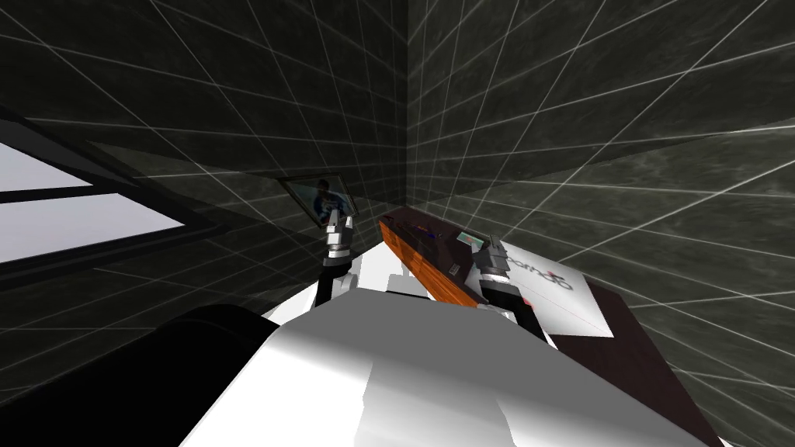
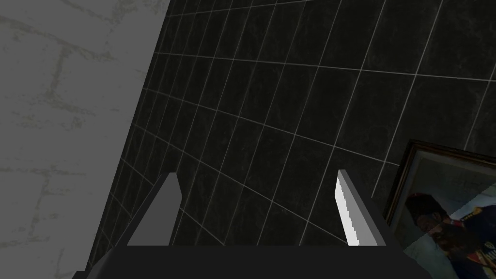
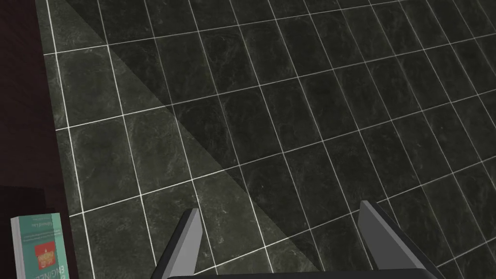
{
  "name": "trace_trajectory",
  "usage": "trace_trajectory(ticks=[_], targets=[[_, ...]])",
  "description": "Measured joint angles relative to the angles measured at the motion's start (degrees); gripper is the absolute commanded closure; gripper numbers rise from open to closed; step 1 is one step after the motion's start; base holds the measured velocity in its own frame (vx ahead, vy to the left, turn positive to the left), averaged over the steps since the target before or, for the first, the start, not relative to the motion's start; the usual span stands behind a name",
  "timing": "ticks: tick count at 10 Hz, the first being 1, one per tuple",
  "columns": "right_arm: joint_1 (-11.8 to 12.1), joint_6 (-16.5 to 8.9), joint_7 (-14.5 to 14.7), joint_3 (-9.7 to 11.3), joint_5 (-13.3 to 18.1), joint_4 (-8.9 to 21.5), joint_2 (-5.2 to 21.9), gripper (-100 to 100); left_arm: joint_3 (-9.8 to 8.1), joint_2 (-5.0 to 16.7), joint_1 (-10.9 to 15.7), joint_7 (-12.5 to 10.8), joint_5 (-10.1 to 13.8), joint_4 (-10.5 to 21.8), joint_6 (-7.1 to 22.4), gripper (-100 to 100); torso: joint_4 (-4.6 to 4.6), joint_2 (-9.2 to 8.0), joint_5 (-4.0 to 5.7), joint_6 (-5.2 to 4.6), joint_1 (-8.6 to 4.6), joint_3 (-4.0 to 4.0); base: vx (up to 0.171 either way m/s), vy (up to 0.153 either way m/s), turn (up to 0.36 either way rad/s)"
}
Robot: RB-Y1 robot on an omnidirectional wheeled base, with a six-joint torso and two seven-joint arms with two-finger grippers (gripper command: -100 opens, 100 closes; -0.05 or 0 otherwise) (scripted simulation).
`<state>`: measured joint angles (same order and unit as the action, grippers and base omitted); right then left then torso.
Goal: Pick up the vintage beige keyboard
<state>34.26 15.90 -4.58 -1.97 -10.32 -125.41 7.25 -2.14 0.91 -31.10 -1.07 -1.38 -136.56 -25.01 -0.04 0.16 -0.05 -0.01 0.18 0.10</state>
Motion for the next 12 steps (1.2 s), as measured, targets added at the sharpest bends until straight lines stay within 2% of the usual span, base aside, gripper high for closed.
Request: trace_trajectory(ticks=[4, 8, 9, 11, 12], targets=[[1.5, -4.8, -5.1, -1.0, -2.3, 2.3, 1.2, -100, 0.0, 0.0, 0.0, 0.0, 0.0, 0.0, 0.0, 0, 0.01, -0.05, 0.01, 0.0, -0.05, -0.03, 0.036, 0.039, 0.086], [2.3, -9.7, -11.3, -3.1, -5.5, 5.9, 3.2, -100, 0.0, 0.0, 0.0, 0.0, 0.0, 0.0, 0.0, 0, 0.0, -0.01, 0.01, -0.01, -0.07, -0.01, 0.045, 0.036, 0.099], [3.4, -11.3, -13.1, -3.8, -6.8, 6.3, 4.0, -100, 0.0, 0.0, 0.0, 0.0, 0.0, 0.0, 0.0, 0, 0.0, -0.01, 0.01, 0.0, -0.04, -0.01, 0.042, 0.037, 0.071], [3.5, -13.1, -16.1, -4.4, -8.2, 9.2, 4.4, -100, 0.0, 0.0, 0.0, 0.0, 0.0, 0.0, 0.0, 0, 0.0, 0.02, 0.01, 0.02, -0.02, 0.01, 0.052, 0.041, 0.119], [4.0, -14.2, -17.4, -4.5, -8.6, 9.6, 4.2, -100, 0.0, 0.0, 0.0, 0.0, 0.0, 0.0, 0.0, 0, 0.0, 0.01, 0.0, -0.02, -0.02, 0.0, 0.056, 0.043, 0.136]])
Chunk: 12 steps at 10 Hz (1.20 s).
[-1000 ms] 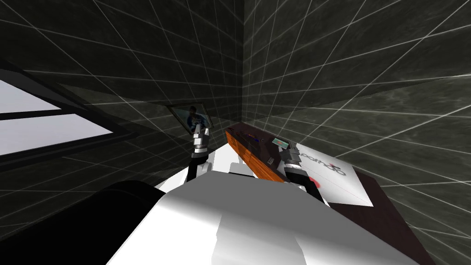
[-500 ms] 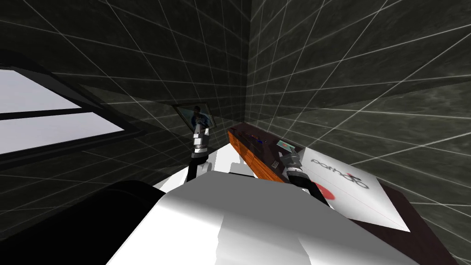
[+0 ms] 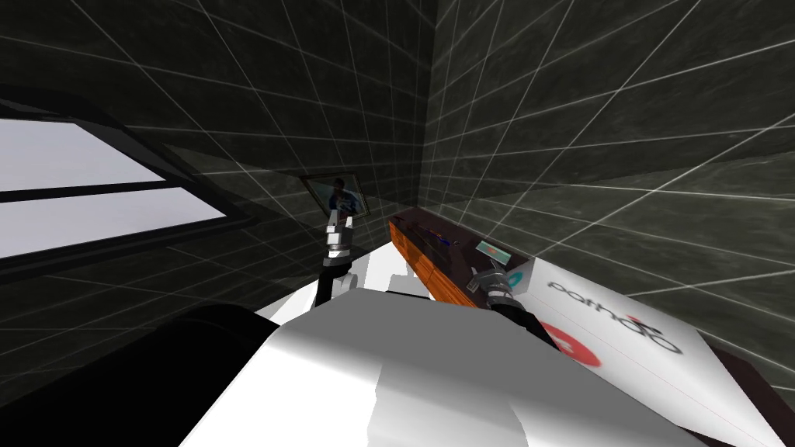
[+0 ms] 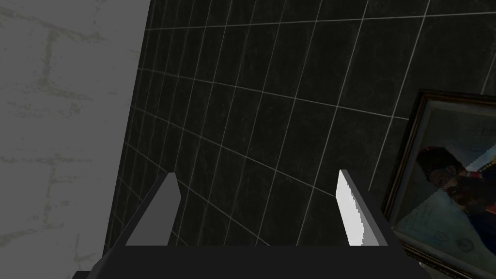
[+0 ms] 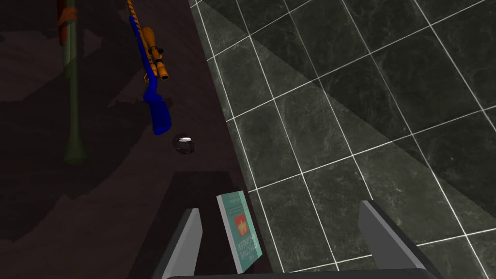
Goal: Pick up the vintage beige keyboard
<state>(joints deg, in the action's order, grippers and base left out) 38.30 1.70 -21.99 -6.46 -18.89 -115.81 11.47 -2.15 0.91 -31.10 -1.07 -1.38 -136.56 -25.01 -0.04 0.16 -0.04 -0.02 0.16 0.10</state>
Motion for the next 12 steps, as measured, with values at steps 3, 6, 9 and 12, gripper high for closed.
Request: trace_trajectory(ticks=[3, 6, 9, 12], targets=[[0.5, -3.3, -4.0, -1.3, -2.1, 2.2, 1.0, -100, 0.0, 0.0, 0.0, 0.0, 0.0, 0.0, 0.0, 0, 0.02, -0.09, 0.02, 0.0, -0.09, -0.05, 0.035, 0.018, 0.074], [2.2, -7.0, -8.4, -2.8, -4.9, 4.8, 1.8, -100, 0.0, 0.0, 0.0, 0.0, 0.0, 0.0, 0.0, 0, 0.01, -0.01, 0.01, 0.02, -0.01, -0.01, 0.05, 0.03, 0.103], [2.0, -10.3, -13.5, -4.5, -7.8, 8.9, 3.4, -100, 0.0, 0.0, 0.0, 0.0, 0.0, 0.0, 0.0, 0, 0.0, 0.0, 0.02, 0.01, -0.07, 0.0, 0.058, 0.024, 0.135], [2.9, -13.8, -17.6, -5.8, -9.6, 10.8, 3.4, -100, 0.0, 0.0, 0.0, 0.0, 0.0, 0.0, 0.0, 0, 0.02, -0.09, 0.01, -0.01, -0.07, -0.04, 0.04, 0.019, 0.075]])
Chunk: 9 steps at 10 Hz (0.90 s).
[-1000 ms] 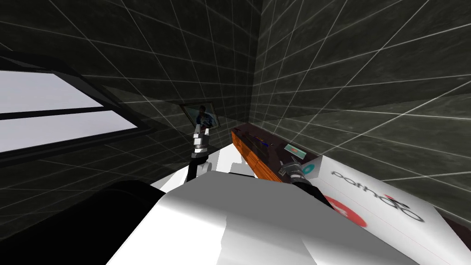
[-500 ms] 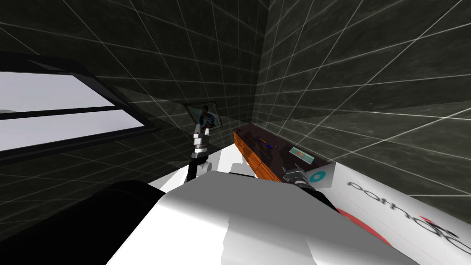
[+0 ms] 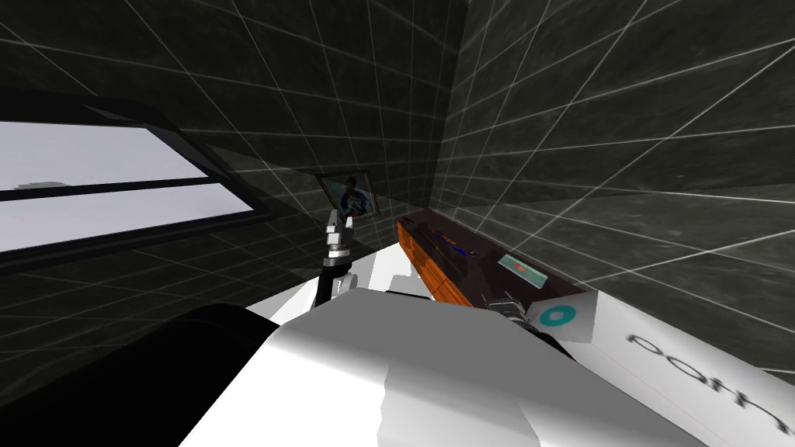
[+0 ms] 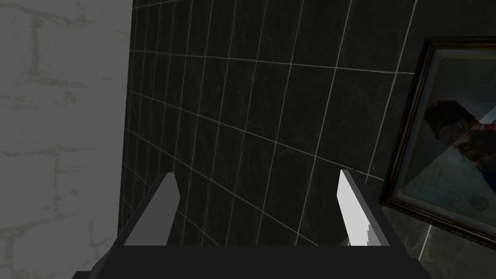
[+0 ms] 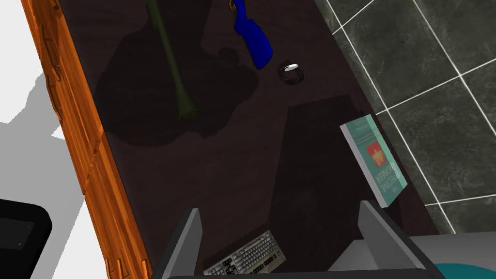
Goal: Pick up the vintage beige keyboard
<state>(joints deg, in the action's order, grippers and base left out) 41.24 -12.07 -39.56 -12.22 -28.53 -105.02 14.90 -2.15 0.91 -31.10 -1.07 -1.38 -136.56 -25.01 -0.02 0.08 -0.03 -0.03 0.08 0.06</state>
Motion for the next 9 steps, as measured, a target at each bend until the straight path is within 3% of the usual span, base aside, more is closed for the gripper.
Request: trace_trajectory(ticks=[2, 3, 9], targets=[[1.1, -1.7, -3.1, -0.9, -2.1, 1.9, 0.8, -100, 0.0, 0.0, 0.0, 0.0, 0.0, 0.0, 0.0, 0, 0.0, 0.02, 0.0, 0.0, 0.0, 0.01, 0.05, 0.015, 0.116], [1.5, -2.6, -4.8, -1.5, -4.2, 4.2, 2.3, -100, 0.0, 0.0, 0.0, 0.0, 0.0, 0.0, 0.0, 0, -0.01, 0.07, 0.01, 0.03, -0.03, 0.03, 0.057, 0.009, 0.083], [2.7, -9.9, -14.4, -5.0, -10.1, 11.4, 3.2, -100, 0.0, 0.0, 0.0, 0.0, 0.0, 0.0, 0.0, 0, -0.02, 0.11, 0.01, 0.02, -0.04, 0.06, 0.057, 0.006, 0.117]])
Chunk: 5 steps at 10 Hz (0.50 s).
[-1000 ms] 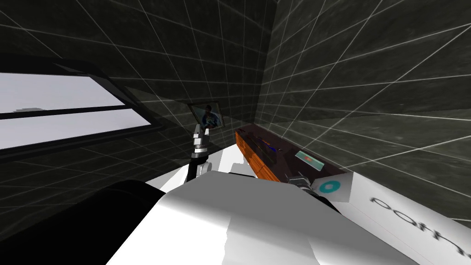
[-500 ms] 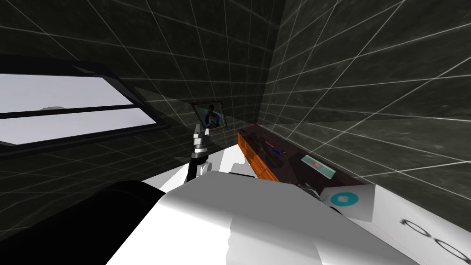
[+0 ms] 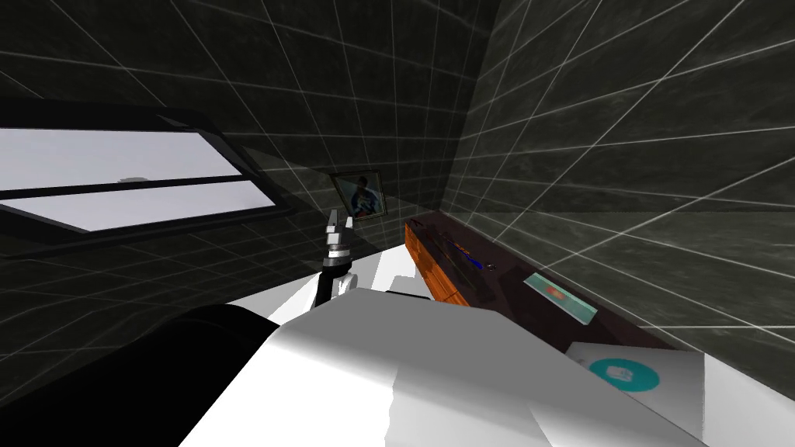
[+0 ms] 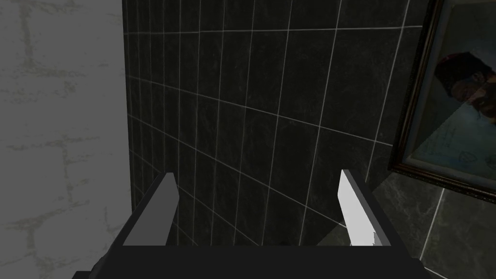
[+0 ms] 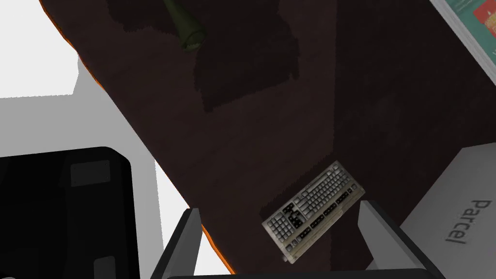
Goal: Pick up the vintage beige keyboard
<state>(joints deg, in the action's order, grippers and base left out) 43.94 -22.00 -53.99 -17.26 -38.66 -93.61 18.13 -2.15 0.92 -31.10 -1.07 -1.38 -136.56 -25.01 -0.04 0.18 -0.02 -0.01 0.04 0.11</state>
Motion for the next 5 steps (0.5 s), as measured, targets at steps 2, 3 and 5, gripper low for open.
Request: trace_trajectory(ticks=[2, 3, 5], targets=[[0.4, -1.5, -2.7, -0.7, -0.9, 0.7, 0.1, -100, 0.0, 0.0, 0.0, 0.0, 0.0, 0.0, 0.0, 0, 0.02, -0.12, -0.01, -0.03, 0.02, -0.07, 0.026, 0.002, 0.07], [0.4, -3.1, -4.4, -1.7, -1.1, 1.5, -0.4, -100, 0.0, 0.0, 0.0, 0.0, 0.0, 0.0, 0.0, 0, 0.03, -0.11, 0.0, 0.01, 0.01, -0.06, 0.045, -0.002, 0.087], [0.9, -5.1, -7.4, -2.7, -3.4, 3.8, 0.4, -100, 0.0, 0.0, 0.0, 0.0, 0.0, 0.0, 0.0, 0, 0.01, -0.04, 0.0, 0.0, -0.01, -0.02, 0.053, -0.002, 0.11]])
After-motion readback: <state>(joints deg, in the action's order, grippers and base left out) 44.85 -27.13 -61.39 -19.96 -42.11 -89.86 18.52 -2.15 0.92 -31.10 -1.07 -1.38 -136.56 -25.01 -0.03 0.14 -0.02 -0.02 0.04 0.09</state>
